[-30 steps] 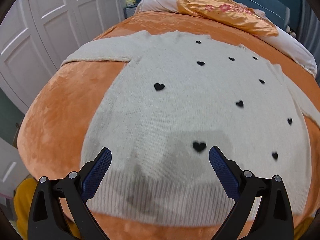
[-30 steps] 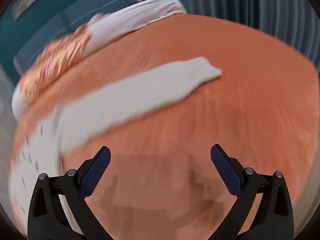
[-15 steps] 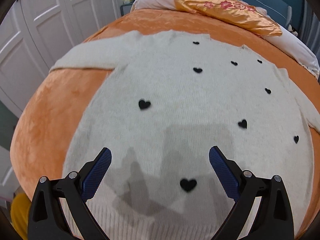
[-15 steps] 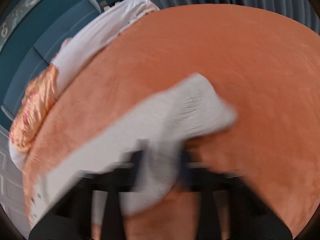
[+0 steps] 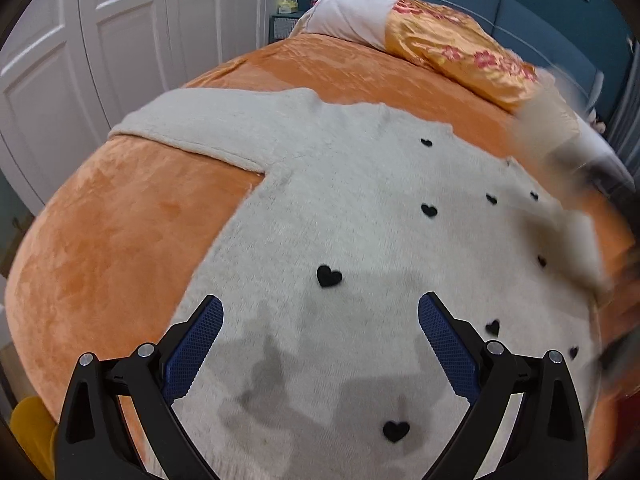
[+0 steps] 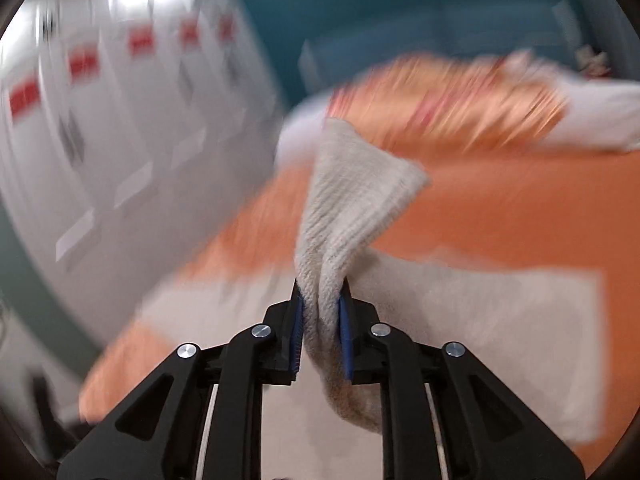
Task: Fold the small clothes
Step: 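Grasp a sweater sleeve cuff with the right gripper and lay it across the body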
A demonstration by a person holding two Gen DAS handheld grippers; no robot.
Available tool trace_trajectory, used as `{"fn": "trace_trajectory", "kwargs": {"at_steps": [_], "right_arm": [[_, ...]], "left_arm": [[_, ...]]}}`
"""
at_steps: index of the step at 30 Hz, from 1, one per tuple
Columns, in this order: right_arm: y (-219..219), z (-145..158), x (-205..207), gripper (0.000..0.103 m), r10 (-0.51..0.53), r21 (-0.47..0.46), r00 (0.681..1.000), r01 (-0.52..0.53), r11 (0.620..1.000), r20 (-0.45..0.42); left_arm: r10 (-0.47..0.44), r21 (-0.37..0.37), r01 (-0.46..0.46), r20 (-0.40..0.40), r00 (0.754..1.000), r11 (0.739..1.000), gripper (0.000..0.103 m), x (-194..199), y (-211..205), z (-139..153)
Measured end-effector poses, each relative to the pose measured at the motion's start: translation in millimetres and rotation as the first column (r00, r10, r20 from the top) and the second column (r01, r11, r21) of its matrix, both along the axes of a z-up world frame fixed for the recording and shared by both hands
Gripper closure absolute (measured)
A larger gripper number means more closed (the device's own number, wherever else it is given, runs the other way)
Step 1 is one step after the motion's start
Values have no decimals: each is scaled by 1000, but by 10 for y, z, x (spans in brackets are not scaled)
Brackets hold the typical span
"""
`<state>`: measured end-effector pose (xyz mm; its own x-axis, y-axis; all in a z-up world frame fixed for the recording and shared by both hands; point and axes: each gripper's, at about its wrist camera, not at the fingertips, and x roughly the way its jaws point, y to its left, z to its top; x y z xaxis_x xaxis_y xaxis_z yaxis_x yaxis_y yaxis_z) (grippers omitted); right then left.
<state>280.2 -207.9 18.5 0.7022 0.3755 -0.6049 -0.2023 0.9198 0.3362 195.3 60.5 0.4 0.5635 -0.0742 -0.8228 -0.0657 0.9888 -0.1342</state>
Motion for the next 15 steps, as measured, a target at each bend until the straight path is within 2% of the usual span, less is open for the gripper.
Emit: {"fn": "trace_trajectory", "kwargs": {"at_steps": [1, 3, 4, 5, 6, 8, 10, 12, 14, 15], "right_arm": [[263, -357, 79, 83, 26, -63, 995, -32, 997, -101], [447, -627, 1, 81, 26, -108, 988, -43, 993, -155], [451, -627, -92, 77, 21, -97, 991, -34, 995, -130], [388, -548, -213, 68, 12, -66, 994, -20, 998, -113], [279, -450, -318, 60, -15, -40, 995, 11, 999, -101], [0, -285, -545, 50, -87, 2, 995, 87, 996, -54], [-313, -213, -688, 48, -167, 7, 985, 167, 986, -38], [-682, -186, -861, 47, -268, 5, 962, 268, 963, -51], [-1114, -190, -951, 47, -389, -18, 918, 389, 921, -73], [-1197, -222, -943, 47, -421, -26, 903, 421, 907, -81]], "left_arm": [[-1, -18, 1, -7, 1000, 1000, 7, 40, 19, -8], [-12, -63, 10, -29, 1000, 998, 7, 156, 55, -28], [-17, -93, 14, -30, 999, 996, 7, 222, 68, -31], [-19, -111, 16, -27, 999, 994, 7, 266, 77, -35], [-23, -136, 19, -23, 999, 991, 7, 350, 66, -47], [-34, -170, 30, -23, 999, 985, 7, 503, 20, -90], [-55, -188, 47, -39, 998, 981, 7, 702, -104, -180], [-80, -194, 66, -65, 995, 979, 7, 868, -244, -299], [-81, -204, 56, -114, 990, 977, 7, 1022, -368, -477], [-71, -207, 43, -131, 989, 977, 7, 1052, -380, -530]]}}
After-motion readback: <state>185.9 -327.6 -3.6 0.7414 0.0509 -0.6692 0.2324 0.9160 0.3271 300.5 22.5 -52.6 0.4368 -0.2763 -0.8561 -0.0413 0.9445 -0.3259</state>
